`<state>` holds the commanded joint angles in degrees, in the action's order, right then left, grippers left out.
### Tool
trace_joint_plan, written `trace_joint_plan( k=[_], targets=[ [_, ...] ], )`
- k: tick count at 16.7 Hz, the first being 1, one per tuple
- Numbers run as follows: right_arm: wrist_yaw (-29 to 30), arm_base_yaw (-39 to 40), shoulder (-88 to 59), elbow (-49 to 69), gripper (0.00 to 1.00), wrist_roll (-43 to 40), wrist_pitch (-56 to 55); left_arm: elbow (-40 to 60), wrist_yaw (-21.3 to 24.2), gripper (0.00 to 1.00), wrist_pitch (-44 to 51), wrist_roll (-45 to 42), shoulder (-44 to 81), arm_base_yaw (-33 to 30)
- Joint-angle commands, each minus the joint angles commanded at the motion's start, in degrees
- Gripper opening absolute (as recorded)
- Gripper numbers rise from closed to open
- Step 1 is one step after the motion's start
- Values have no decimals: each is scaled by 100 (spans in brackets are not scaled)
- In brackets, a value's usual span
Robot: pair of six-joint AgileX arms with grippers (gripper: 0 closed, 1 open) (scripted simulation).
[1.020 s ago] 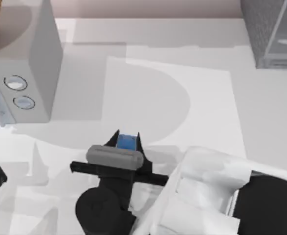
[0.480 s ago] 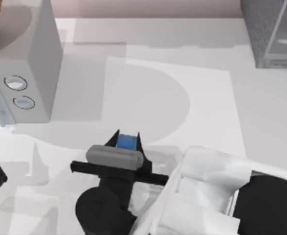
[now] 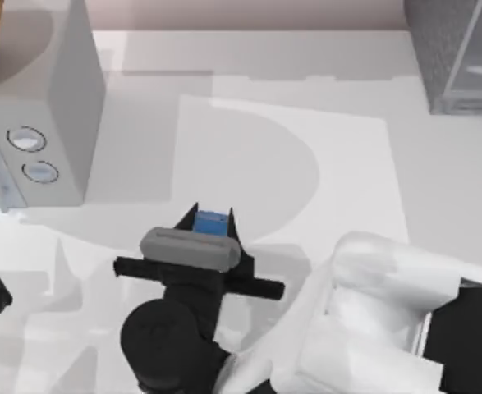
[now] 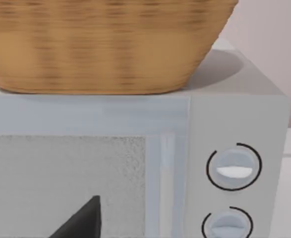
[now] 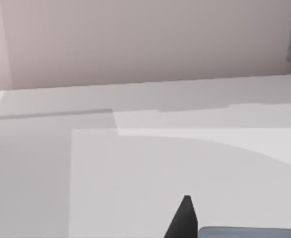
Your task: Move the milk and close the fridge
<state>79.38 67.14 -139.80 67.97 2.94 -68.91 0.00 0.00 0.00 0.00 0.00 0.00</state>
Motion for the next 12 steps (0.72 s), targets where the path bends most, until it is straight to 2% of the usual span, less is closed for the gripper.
trace_joint_plan(
  k=[7, 10, 12],
  targets=[
    [-65, -58, 116, -37, 0, 19, 45, 0, 0, 100, 0, 0, 0, 0],
    [-588, -515, 505, -336, 0, 15, 32, 0, 0, 100, 0, 0, 0, 0],
    [-1229, -1063, 934, -697, 0, -6, 46, 0, 0, 100, 0, 0, 0, 0]
  ],
)
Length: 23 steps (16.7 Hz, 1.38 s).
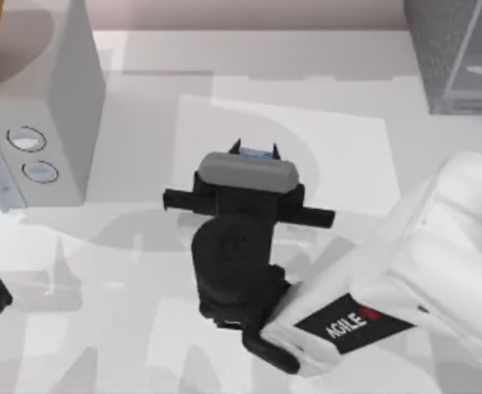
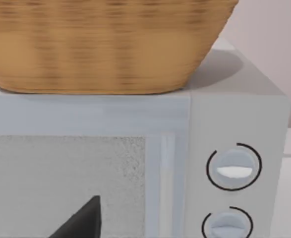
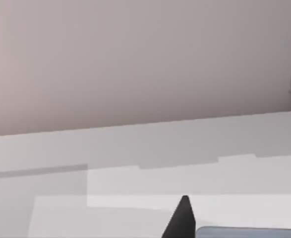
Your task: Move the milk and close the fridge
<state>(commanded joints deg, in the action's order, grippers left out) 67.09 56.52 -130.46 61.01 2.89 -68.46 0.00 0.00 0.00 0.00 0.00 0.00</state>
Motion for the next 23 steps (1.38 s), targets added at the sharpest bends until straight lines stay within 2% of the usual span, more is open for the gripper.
trace_joint_plan(
  k=[3, 9, 13, 15, 17, 23],
  targets=[
    [-1286, -1071, 818, -714, 0, -49, 55, 0, 0, 100, 0, 0, 0, 0],
    [-4288, -3566, 2750, -2412, 0, -145, 246, 0, 0, 100, 0, 0, 0, 0],
    [-5831, -4934, 3861, -3378, 0, -181, 382, 0, 0, 100, 0, 0, 0, 0],
    [-6272, -5362, 4231, -3697, 0, -192, 433, 0, 0, 100, 0, 0, 0, 0],
    [-6471, -5557, 4412, -3854, 0, -197, 460, 0, 0, 100, 0, 0, 0, 0],
    [-6495, -5565, 4330, -3766, 0, -189, 452, 0, 0, 100, 0, 0, 0, 0]
  ],
)
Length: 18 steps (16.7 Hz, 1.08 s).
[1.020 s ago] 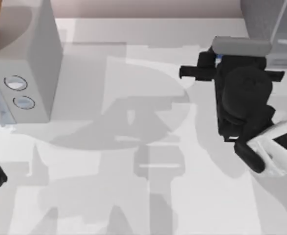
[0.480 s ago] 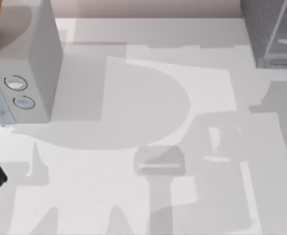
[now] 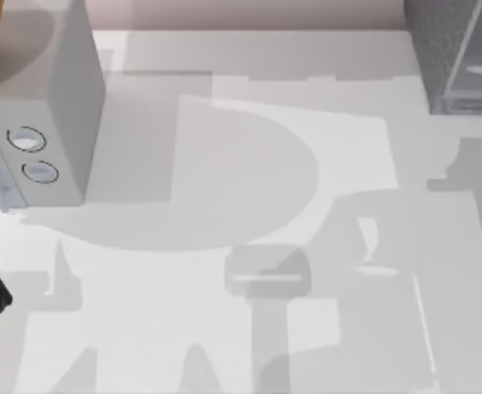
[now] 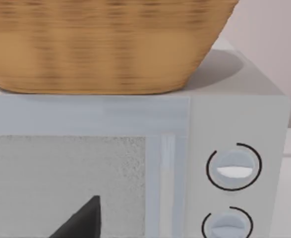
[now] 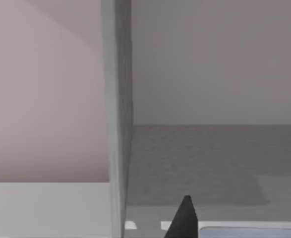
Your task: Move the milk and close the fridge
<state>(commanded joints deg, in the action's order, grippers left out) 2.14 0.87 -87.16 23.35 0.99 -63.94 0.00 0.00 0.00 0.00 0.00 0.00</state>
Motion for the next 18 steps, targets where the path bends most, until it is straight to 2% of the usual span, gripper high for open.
trace_joint_plan(
  k=[4, 14, 18],
  targets=[
    [-235, -201, -755, 839, 0, -20, 32, 0, 0, 100, 0, 0, 0, 0],
    [-1165, -1095, -3837, 4259, 0, -80, 637, 0, 0, 100, 0, 0, 0, 0],
    [-1348, -1261, -4373, 4837, 0, -87, 791, 0, 0, 100, 0, 0, 0, 0]
  ],
)
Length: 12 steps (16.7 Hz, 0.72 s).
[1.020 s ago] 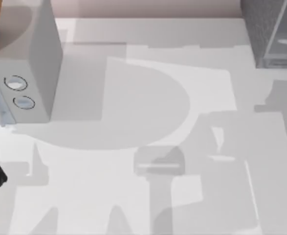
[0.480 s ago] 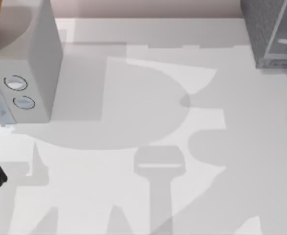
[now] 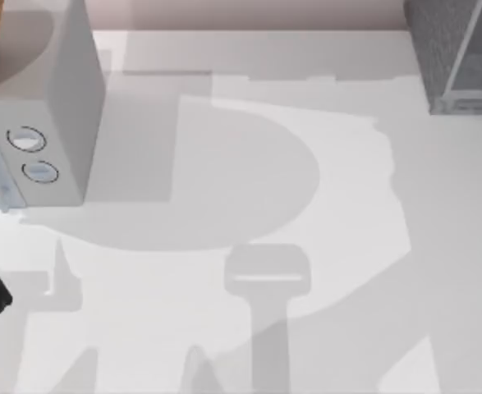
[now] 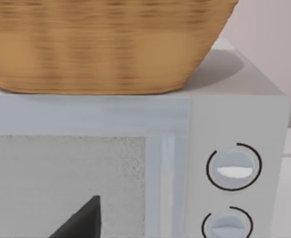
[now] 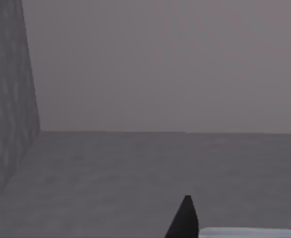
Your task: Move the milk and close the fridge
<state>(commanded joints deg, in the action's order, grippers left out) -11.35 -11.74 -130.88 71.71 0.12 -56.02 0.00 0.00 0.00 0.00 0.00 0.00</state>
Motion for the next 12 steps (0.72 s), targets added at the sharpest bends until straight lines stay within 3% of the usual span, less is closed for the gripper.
trace_joint_plan(
  k=[11, 12],
  targets=[
    [-3, -3, -8, 8, 0, 0, 2, 0, 0, 100, 0, 0, 0, 0],
    [-3, -3, -8, 8, 8, 0, 2, 0, 0, 100, 0, 0, 0, 0]
  ],
)
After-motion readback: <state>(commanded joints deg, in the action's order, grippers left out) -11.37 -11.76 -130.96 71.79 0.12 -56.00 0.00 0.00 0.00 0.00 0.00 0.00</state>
